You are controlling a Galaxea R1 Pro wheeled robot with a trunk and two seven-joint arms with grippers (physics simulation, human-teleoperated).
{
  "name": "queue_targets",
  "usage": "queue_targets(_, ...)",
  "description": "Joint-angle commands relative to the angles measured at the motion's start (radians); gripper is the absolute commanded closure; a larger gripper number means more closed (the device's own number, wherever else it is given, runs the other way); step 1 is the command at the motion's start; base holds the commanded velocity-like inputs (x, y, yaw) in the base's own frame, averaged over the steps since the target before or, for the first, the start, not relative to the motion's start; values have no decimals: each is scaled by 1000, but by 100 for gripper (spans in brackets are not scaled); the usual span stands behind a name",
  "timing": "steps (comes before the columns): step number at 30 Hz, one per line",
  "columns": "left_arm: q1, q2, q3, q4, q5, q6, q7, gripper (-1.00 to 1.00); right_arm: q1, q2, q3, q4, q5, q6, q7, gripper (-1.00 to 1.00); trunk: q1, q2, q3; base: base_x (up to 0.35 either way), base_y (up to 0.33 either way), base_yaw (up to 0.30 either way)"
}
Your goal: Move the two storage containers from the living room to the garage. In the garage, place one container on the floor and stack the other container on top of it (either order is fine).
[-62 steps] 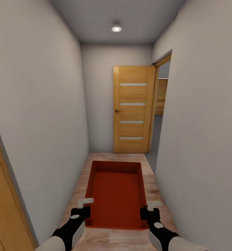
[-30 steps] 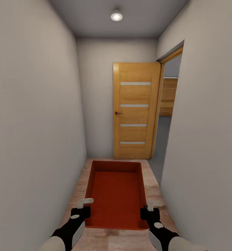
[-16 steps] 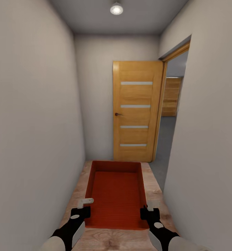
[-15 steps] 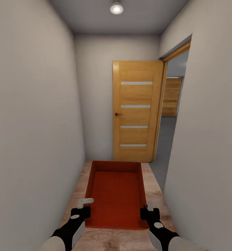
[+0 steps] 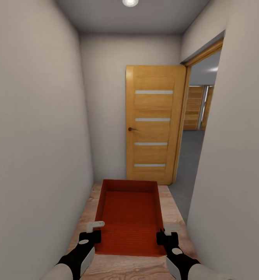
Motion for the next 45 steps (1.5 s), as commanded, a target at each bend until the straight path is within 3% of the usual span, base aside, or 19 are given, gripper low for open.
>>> queue_targets(1, -1, 32, 45, -4, -18, -45, 12, 100, 0, 0, -51, 1, -6, -1, 1, 100, 1, -1, -2, 322, 0, 0)
queue_targets(30, -1, 32, 45, -3, -18, -45, 12, 100, 0, 0, -51, 1, -6, -1, 0, 100, 1, -1, -2, 322, 0, 0)
queue_targets(45, -2, 31, 46, -4, -17, -45, 12, 100, 0, 0, -51, 1, -6, -2, 0, 100, 1, -1, -2, 38, 0, -103)
